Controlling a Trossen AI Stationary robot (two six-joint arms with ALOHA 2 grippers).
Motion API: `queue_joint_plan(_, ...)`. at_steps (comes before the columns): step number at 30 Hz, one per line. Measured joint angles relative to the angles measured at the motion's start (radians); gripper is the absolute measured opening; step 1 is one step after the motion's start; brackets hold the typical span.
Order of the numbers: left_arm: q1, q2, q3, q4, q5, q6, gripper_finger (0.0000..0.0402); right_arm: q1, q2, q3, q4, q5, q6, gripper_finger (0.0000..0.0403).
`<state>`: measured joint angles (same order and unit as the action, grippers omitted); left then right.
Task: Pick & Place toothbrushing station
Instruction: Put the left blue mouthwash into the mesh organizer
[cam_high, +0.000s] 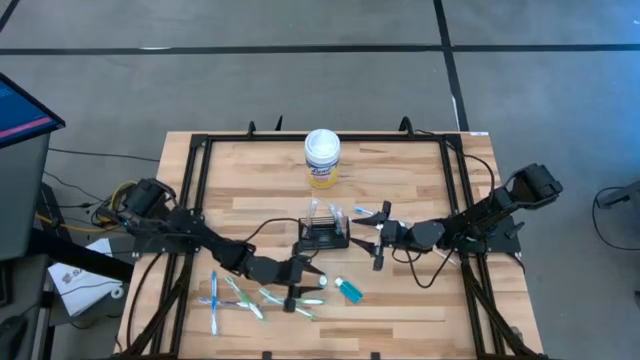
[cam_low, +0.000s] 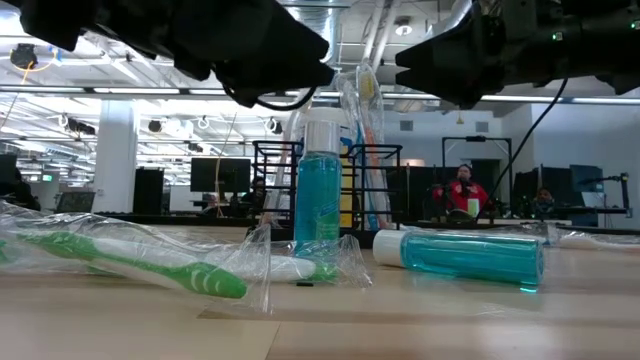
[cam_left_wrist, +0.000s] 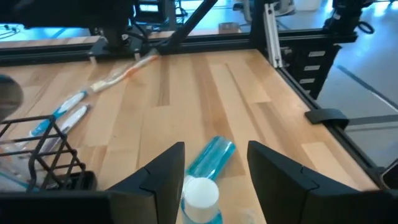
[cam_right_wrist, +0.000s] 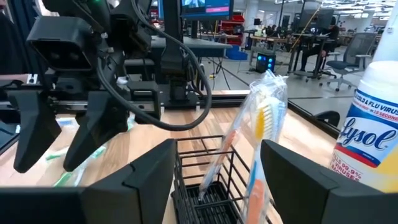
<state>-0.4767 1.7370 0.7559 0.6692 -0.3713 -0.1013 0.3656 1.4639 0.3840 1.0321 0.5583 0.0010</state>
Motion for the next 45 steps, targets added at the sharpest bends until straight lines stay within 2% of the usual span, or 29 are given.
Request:
queue_joint_plan(17, 0.000, 0.002, 0.000, -0.048, -0.022, -0.044, 0.0171, 0.000, 0.000, 0.000, 0.000, 0.000, 0.000, 0.0228)
queue_joint_plan(26, 0.009, 0.116, 0.052, -0.046, -0.024, -0.059, 0.0172, 0.000, 0.000, 0.000, 0.000, 0.000, 0.000, 0.0228)
queue_joint_plan(36, 0.013, 0.122, 0.061, -0.053, -0.025, -0.046, 0.0172, 0.000, 0.000, 0.000, 0.000, -0.004, 0.000, 0.0228)
queue_joint_plan(40, 0.013, 0.127, 0.061, -0.061, -0.024, -0.053, 0.0158, 0.000, 0.000, 0.000, 0.000, -0.004, 0.001, 0.0228)
queue_joint_plan(45, 0.013, 0.125, 0.061, -0.061, -0.025, -0.060, 0.0109, 0.000, 0.000, 0.000, 0.000, -0.004, 0.008, 0.0228)
